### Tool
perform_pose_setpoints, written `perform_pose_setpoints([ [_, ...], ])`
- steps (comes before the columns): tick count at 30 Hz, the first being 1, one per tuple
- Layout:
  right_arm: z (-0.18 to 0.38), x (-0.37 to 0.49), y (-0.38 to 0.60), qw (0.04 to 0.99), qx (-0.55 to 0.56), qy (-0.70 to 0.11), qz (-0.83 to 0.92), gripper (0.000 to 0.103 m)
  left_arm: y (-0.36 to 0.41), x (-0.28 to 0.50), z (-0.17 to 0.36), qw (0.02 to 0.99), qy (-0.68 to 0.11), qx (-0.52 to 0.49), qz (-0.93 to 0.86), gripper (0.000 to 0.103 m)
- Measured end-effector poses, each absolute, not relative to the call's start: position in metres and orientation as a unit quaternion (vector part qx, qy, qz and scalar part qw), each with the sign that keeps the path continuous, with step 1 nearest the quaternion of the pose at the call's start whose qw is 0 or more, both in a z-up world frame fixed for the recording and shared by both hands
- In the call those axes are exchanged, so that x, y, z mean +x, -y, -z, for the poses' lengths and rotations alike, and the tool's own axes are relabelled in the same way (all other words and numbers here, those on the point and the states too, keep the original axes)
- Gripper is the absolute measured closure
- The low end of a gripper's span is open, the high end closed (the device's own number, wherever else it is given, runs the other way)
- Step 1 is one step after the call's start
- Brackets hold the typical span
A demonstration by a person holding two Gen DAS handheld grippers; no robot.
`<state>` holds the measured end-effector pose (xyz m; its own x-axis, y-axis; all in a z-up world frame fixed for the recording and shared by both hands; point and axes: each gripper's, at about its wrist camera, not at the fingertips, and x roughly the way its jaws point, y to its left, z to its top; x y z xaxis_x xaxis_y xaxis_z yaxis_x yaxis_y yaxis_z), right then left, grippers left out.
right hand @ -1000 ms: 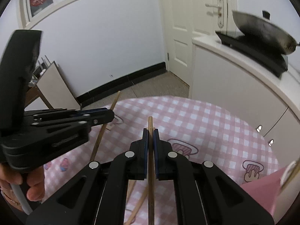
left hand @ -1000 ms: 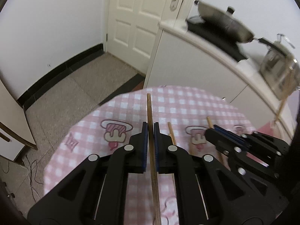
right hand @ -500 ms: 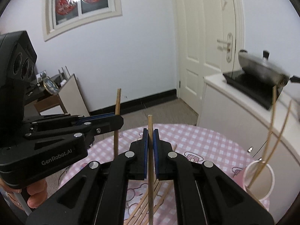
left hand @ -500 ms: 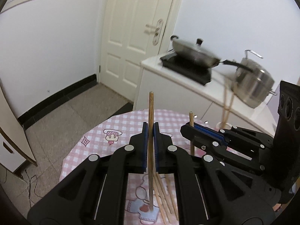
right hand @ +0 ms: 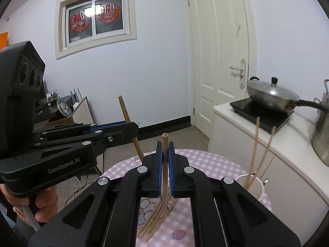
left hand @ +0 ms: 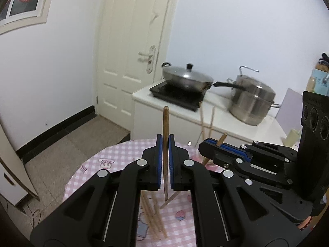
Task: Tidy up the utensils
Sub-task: 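Lift the chopstick upright with the right tool and carry it over the pink cup, then lower the chopstick into the pink cup and open the right tool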
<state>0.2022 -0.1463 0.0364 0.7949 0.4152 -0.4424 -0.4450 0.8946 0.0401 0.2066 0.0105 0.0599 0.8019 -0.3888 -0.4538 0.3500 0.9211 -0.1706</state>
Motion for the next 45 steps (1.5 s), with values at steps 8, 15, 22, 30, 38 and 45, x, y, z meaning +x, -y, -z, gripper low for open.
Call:
perform_pose_setpoints([
  [8,-0.055,0.184,0.178,0.957,-0.048,-0.21,-0.195,0.099,0.026,0.2,-0.08,0.947,-0.23,-0.025,0.222,0.097],
  [15,-0.067,0.188,0.21,0.967,-0.055,-0.2,-0.147,0.099,0.045,0.212,-0.093,0.949,-0.218,-0.024,0.226,0.097],
  [22,-0.084,0.206,0.235,0.977,-0.049,-0.175,-0.113,0.099,0.073,0.233,-0.113,0.955,-0.198,-0.019,0.219,0.097],
  [30,-0.085,0.224,0.245,0.982,-0.043,-0.155,-0.102,0.099,0.092,0.257,-0.117,0.958,-0.177,-0.026,0.223,0.097],
  [38,-0.071,0.238,0.254,0.981,-0.033,-0.16,-0.101,0.099,0.095,0.282,-0.094,0.952,-0.188,-0.05,0.238,0.097],
  [45,-0.046,0.252,0.265,0.976,-0.015,-0.192,-0.099,0.099,0.098,0.302,-0.058,0.943,-0.229,-0.051,0.238,0.097],
])
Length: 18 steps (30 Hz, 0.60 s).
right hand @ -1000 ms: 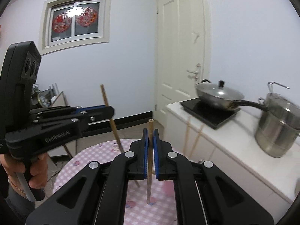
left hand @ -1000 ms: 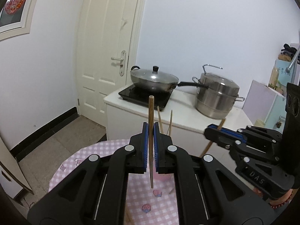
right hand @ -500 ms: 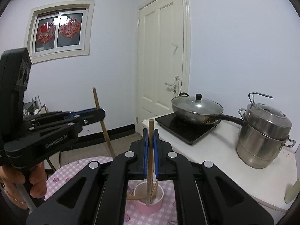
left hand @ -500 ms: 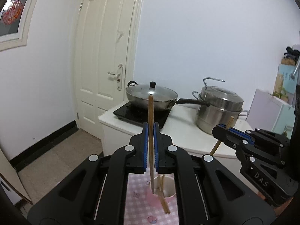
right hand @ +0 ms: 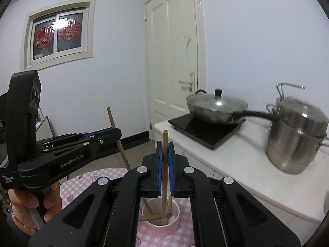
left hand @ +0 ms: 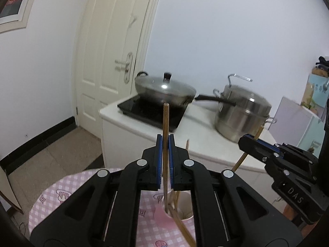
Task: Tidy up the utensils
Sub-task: 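Lower the chopstick into the pink cup and open the right tool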
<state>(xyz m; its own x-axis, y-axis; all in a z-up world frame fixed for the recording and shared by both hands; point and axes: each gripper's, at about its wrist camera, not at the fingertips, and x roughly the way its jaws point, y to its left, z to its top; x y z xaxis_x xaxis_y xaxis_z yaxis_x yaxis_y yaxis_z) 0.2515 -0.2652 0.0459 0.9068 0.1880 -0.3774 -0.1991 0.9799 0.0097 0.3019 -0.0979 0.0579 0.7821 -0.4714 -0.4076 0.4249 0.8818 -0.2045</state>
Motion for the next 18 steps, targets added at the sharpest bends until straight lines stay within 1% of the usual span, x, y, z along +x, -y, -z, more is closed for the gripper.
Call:
perform_pose_setpoints([
  [8,-0.022,0.259,0.274,0.969,0.006,-0.227,-0.098,0.099,0.099,0.314,-0.026,0.928,-0.278,-0.042,0.244,0.097],
  [18,-0.011,0.263,0.285,0.966,0.019,-0.246,-0.083,0.098,0.099,0.316,-0.012,0.915,-0.309,-0.032,0.256,0.096],
])
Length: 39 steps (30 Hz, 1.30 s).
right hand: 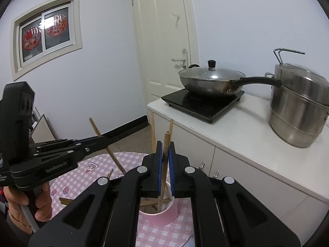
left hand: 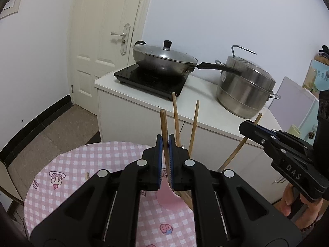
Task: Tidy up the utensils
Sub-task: 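Lower the chopstick into the pink cup and open the right tool, then move the open right tool back over the chopstick pile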
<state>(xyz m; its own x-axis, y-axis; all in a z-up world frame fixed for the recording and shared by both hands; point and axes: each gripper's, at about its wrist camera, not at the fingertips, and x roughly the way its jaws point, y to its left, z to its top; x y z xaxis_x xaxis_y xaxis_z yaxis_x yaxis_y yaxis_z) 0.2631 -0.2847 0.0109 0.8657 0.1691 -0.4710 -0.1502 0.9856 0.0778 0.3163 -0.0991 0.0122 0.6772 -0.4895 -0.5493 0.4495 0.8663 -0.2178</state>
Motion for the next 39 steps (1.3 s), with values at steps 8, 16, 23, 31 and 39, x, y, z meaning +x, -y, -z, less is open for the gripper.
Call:
perform_pose_setpoints([
  [8,-0.011,0.261,0.286,0.965,0.025,-0.25,-0.08,0.095,0.095,0.314,-0.014,0.909,-0.326,-0.03,0.258,0.096],
  [16,-0.021,0.248,0.283,0.968,0.023,-0.239,-0.078,0.077,0.094,0.3,-0.024,0.914,-0.317,-0.011,0.254,0.096],
  [23,-0.028,0.231,0.278,0.971,0.015,-0.229,-0.075,0.072,0.087,0.285,-0.032,0.919,-0.308,-0.005,0.247,0.095],
  [31,-0.032,0.208,0.265,0.974,-0.006,-0.215,-0.072,0.07,0.073,0.263,-0.042,0.926,-0.294,-0.001,0.237,0.073],
  [39,-0.033,0.191,0.241,0.974,-0.034,-0.208,-0.081,0.069,0.063,0.236,-0.055,0.943,-0.25,0.02,0.218,0.032],
])
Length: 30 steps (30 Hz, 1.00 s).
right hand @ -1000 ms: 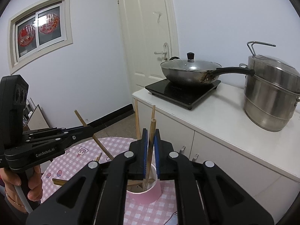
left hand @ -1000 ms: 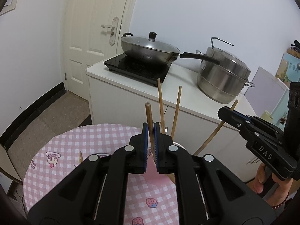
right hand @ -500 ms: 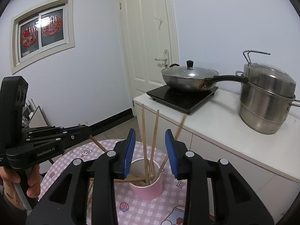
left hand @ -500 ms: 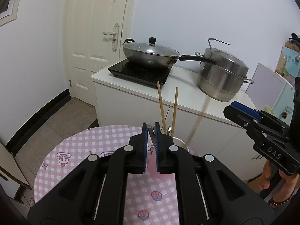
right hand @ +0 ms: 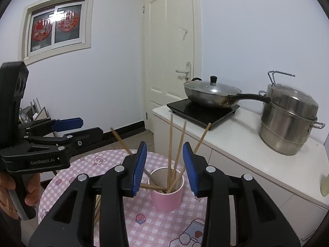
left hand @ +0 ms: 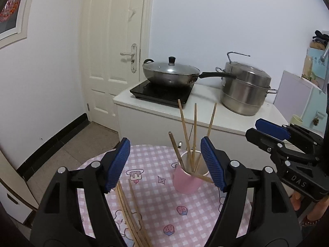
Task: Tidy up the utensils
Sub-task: 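Move the open right tool back over the chopstick pile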
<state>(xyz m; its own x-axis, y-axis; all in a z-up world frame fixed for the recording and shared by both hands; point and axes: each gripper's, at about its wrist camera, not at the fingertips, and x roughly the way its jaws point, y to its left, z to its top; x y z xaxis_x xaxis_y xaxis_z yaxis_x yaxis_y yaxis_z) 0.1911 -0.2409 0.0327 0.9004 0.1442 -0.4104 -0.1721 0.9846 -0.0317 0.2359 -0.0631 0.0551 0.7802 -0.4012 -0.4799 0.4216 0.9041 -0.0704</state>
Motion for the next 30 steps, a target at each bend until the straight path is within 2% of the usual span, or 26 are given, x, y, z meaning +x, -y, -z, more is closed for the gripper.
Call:
perform_pose_setpoints([
  [9,-0.026,0.18,0.211,0.97,-0.048,-0.211,-0.111,0.068,0.036,0.215,-0.051,0.945,-0.255,0.017,0.202,0.032],
  [22,-0.022,0.17,0.133,0.958,-0.077,-0.202,-0.188,0.068,-0.036,0.185,-0.045,0.957,-0.24,-0.007,0.161,0.024],
  [30,0.004,0.195,0.087,0.945,-0.087,-0.231,-0.215,0.068,-0.074,0.192,-0.017,0.957,-0.266,-0.009,0.112,0.023],
])
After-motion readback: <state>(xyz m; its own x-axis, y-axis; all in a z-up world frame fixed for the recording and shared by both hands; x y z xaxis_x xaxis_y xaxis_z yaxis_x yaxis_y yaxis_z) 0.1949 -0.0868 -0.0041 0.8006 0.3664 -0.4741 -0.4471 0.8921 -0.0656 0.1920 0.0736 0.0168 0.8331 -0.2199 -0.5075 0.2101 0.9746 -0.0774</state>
